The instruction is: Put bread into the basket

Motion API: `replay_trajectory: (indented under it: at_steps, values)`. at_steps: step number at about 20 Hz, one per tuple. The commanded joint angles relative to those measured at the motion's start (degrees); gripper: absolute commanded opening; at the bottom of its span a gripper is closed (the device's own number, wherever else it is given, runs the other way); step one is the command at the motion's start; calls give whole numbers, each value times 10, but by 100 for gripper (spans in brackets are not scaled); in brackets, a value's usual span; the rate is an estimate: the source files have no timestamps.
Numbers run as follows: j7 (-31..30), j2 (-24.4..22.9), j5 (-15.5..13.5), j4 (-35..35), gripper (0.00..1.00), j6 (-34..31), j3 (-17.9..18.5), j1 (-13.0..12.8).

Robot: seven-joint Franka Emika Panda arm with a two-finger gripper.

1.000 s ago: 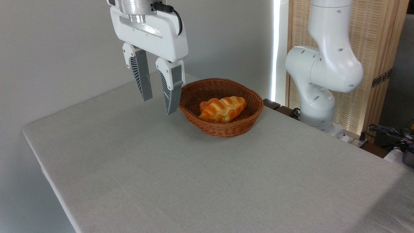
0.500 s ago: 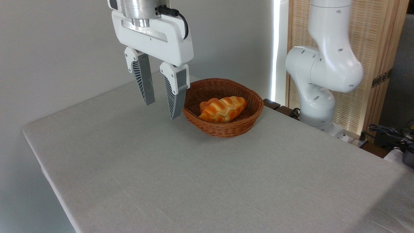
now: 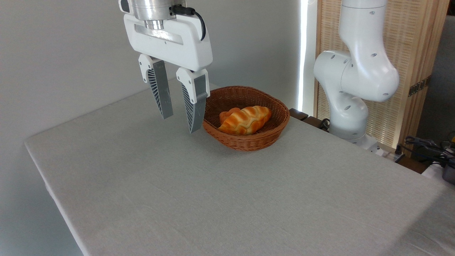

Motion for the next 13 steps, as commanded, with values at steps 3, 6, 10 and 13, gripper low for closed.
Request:
replay_trajectory:
  at_steps: [3, 6, 10, 13]
  values:
    - [4, 6, 9, 14, 100, -27, 1, -2]
    - [8, 7, 9, 13, 100, -34, 1, -2]
    - [52, 6, 9, 14, 100, -35, 4, -2]
    - [53, 6, 9, 14, 100, -35, 4, -2]
